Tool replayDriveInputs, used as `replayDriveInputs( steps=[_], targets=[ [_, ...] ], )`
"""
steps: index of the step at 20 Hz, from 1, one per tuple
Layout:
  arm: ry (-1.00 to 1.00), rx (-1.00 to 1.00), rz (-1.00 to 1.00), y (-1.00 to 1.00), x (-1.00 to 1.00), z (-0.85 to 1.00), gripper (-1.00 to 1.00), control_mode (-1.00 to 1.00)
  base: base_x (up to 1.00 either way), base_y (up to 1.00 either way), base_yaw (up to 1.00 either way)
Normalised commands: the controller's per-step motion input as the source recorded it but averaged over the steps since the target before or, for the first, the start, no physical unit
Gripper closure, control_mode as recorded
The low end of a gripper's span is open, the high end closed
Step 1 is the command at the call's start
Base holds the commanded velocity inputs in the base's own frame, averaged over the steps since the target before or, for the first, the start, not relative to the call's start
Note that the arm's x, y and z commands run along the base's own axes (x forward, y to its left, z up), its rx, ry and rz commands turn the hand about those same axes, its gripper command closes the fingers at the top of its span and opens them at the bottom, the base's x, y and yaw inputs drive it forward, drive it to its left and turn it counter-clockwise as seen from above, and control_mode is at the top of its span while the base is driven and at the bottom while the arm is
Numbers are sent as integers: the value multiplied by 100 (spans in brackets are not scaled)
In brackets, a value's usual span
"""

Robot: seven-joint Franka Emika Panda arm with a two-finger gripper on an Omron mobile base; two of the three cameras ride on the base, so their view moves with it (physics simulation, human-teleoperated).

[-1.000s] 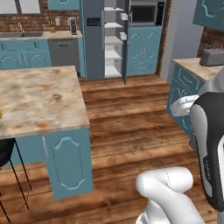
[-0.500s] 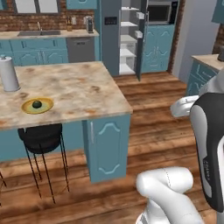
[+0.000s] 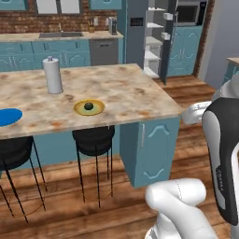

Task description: Transport the chicken drumstick and squash to the fridge. Place the chicken drumstick on the rack containing meat and place the squash on the rack containing the vegetable, ensuring meats and vegetables are on different racks.

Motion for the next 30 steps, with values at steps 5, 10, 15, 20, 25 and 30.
replayDriveInputs(
  steps=[5,10,15,20,25,30],
  targets=[
    [0,0,0,0,0,0,-100,100,17,100,0],
    [0,0,0,0,0,0,-100,100,93,50,-1],
    [0,0,0,0,0,0,-100,100,100,0,0],
    [0,0,0,0,0,0,-100,100,100,20,0],
    [0,0,0,0,0,0,-100,100,100,1,5],
    [0,0,0,0,0,0,-100,100,100,0,16]
  ],
)
